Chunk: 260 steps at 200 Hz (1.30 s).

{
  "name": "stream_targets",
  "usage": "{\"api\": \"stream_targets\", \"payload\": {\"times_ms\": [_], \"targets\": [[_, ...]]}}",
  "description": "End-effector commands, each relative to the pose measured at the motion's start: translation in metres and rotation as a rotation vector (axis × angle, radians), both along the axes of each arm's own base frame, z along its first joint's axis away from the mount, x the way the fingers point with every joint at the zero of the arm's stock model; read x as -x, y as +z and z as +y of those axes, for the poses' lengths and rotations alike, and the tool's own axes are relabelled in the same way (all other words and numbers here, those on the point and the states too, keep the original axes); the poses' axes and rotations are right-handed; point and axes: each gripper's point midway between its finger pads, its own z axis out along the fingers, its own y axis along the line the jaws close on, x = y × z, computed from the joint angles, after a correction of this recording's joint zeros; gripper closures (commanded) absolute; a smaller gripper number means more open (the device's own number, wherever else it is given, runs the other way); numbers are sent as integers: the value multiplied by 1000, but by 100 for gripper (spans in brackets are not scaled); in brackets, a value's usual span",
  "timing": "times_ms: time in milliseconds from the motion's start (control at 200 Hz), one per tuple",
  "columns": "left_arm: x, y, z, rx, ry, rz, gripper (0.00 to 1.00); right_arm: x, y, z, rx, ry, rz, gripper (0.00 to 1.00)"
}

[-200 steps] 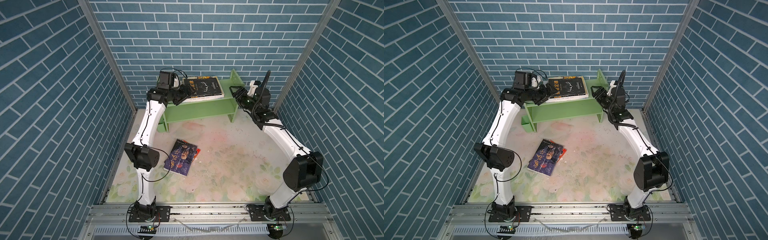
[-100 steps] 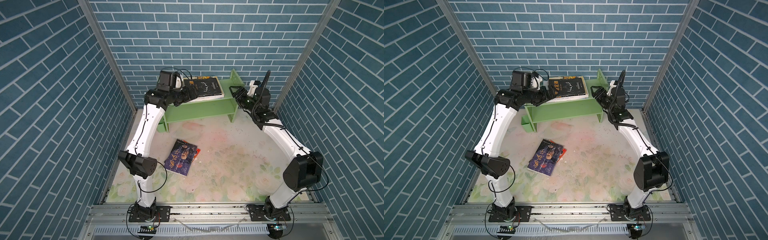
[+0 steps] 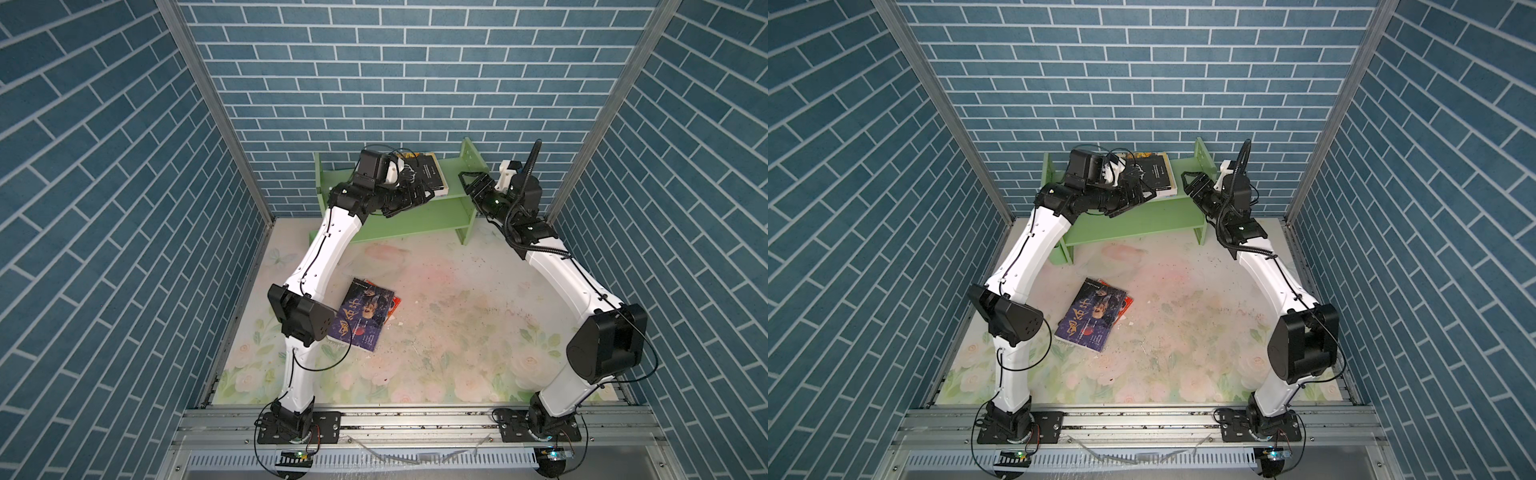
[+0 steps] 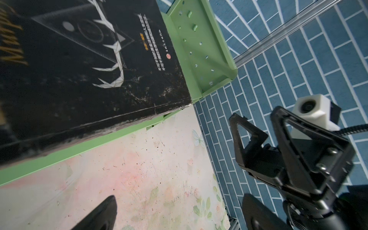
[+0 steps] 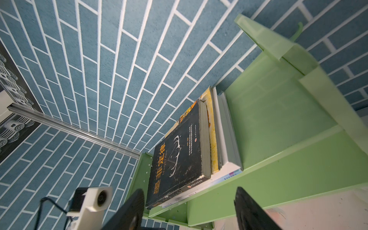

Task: Stacking books/files
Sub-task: Place the book at the bookshelf.

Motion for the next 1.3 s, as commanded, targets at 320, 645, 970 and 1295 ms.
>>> {"api": "stream_targets", "payload": {"times_ms": [320, 645, 970, 1295], "targets": [[-29, 18, -20, 120, 21, -73, 0, 13, 22, -15, 24, -38, -51, 28], [-51, 13, -17, 150, 66, -75, 0, 13, 22, -18, 28, -42, -44, 28], [-62, 29, -6, 192, 81, -128, 0, 16, 20, -22, 34, -49, -39, 28], [-45, 52, -11, 276, 19, -146, 0, 20, 19, -28, 36, -63, -37, 28]]}}
